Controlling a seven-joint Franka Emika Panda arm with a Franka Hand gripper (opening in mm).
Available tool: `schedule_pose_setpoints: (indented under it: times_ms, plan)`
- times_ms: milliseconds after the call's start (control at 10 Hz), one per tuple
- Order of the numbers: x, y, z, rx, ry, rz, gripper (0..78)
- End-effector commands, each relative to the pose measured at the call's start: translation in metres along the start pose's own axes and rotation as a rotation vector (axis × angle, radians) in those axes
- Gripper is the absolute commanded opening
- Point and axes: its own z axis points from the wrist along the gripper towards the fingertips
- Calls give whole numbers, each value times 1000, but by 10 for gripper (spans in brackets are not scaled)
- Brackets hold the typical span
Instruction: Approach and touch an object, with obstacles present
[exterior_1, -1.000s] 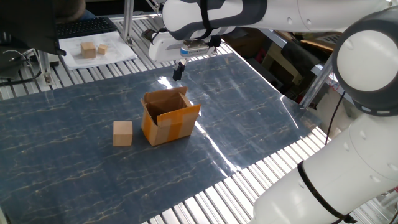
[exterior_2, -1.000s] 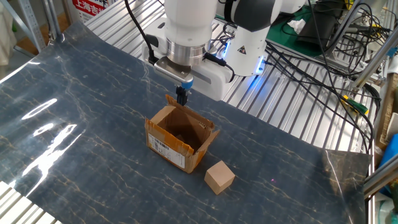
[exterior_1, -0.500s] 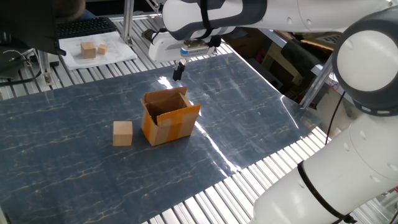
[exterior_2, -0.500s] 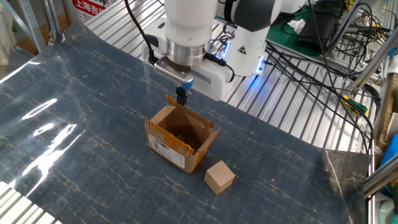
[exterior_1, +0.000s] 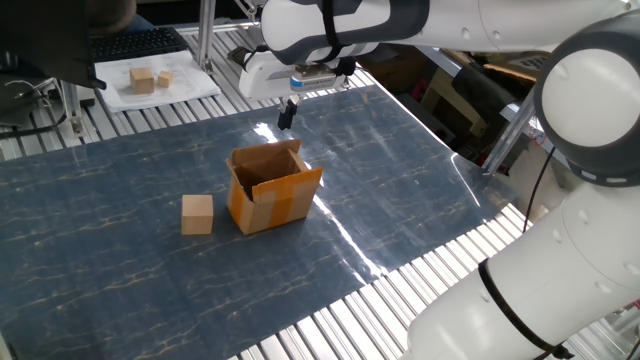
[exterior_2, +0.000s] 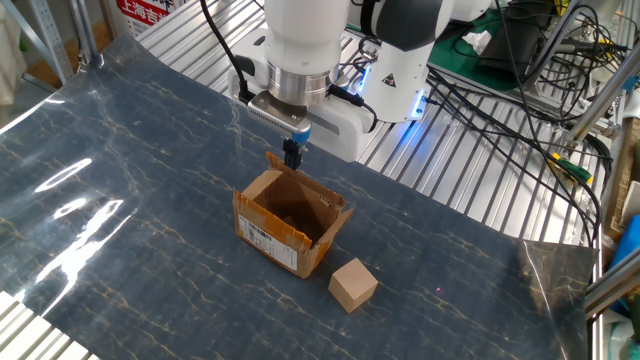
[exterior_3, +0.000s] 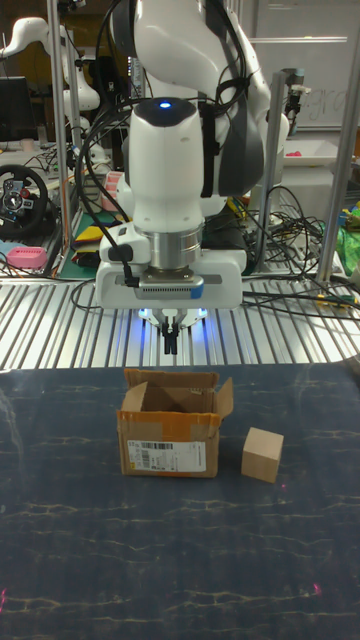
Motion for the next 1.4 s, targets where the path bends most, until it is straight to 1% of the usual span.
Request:
schedule_pose_setpoints:
  times_ms: [100, 200, 300, 800, 900, 1100, 1200, 1400]
  plan:
    - [0, 0, 0, -51, 62, 338, 0]
    - [0, 0, 0, -30, 62, 331, 0]
    - [0, 0, 0, -34, 65, 332, 0]
    - [-1, -1, 1, -33, 63, 326, 0]
    - [-5, -5, 3, -34, 61, 312, 0]
    - [-18, -15, 5, -37, 61, 297, 0]
    - [-34, -25, 6, -33, 61, 282, 0]
    - [-54, -37, 4, -27, 60, 268, 0]
